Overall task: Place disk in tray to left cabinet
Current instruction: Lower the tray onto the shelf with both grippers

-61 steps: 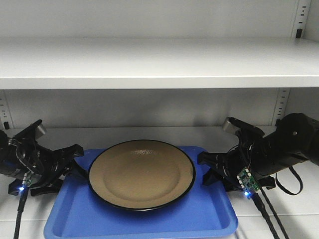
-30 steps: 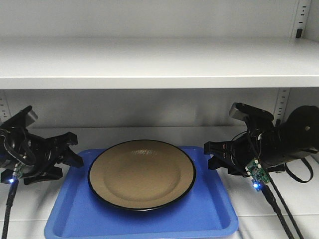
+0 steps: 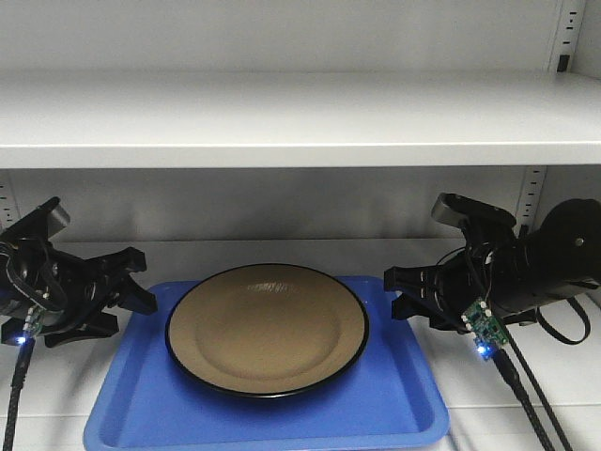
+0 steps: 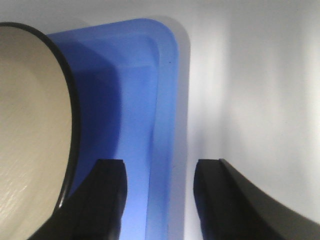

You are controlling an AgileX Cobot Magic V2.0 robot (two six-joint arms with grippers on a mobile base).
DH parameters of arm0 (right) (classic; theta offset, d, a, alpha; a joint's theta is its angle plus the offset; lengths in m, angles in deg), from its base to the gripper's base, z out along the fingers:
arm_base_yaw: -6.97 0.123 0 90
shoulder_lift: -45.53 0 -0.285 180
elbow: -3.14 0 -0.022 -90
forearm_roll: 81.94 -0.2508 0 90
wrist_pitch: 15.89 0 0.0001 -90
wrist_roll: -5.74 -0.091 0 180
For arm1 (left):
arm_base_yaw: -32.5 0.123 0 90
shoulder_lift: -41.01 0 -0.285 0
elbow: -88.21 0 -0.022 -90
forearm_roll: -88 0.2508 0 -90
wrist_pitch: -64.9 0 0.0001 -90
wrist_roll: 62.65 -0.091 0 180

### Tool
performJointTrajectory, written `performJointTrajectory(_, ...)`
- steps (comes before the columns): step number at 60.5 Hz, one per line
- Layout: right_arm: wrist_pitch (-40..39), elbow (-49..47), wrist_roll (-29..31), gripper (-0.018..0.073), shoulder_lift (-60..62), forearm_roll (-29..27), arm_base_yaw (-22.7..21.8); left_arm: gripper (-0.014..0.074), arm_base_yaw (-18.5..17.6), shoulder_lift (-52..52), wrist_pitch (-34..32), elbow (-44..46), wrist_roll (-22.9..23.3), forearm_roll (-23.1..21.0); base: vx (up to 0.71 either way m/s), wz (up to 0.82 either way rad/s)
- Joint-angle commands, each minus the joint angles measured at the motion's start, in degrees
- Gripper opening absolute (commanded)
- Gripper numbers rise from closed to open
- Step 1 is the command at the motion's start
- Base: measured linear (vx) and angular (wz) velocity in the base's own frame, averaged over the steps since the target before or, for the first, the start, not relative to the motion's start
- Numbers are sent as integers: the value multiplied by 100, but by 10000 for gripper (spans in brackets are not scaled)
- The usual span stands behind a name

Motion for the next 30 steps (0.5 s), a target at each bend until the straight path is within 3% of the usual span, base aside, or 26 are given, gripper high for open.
performJointTrajectory(1, -350, -187, 63, 400, 274, -50, 0, 489, -18, 257, -200, 172, -1, -233, 0, 0)
performJointTrajectory(18, -355, -187, 63, 400, 274, -50, 0, 488, 34, 380, -206, -18, -1, -241, 0, 0)
performJointTrajectory(30, -350, -187, 63, 400, 274, -59, 0, 458, 49, 1157, -960, -1044, -1, -236, 0, 0)
